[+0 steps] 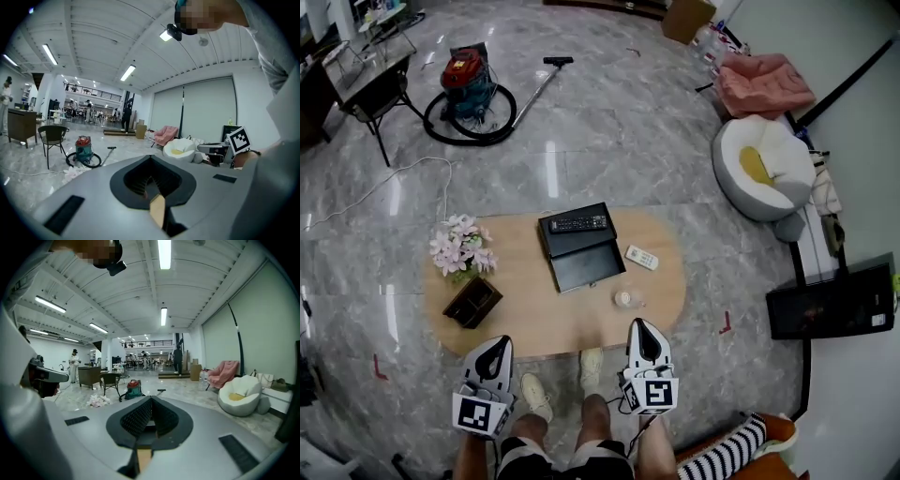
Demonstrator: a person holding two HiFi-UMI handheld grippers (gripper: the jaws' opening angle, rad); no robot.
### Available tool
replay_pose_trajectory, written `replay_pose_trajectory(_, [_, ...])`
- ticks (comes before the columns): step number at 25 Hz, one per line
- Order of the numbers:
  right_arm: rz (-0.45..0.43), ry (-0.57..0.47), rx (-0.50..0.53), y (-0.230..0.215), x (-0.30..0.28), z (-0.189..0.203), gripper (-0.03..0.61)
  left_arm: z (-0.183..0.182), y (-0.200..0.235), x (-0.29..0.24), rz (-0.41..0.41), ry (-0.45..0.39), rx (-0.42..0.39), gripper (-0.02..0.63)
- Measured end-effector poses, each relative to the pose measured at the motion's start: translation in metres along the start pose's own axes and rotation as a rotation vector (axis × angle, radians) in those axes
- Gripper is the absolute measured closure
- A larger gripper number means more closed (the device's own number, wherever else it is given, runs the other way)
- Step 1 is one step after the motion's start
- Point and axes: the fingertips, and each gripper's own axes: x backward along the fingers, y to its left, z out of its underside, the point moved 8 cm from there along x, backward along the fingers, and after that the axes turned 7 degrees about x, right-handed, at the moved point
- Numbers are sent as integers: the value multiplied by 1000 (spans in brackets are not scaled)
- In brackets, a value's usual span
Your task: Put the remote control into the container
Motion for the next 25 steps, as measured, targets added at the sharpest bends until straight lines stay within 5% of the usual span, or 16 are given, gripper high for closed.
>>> replay_pose_trajectory(10, [50, 62, -4, -115, -24, 49, 568, 17, -42, -98, 34, 25, 46, 606])
replay_pose_trajectory(25, [-162, 223, 86, -199, -128, 116, 568, 44, -73, -195, -70, 139, 81, 606])
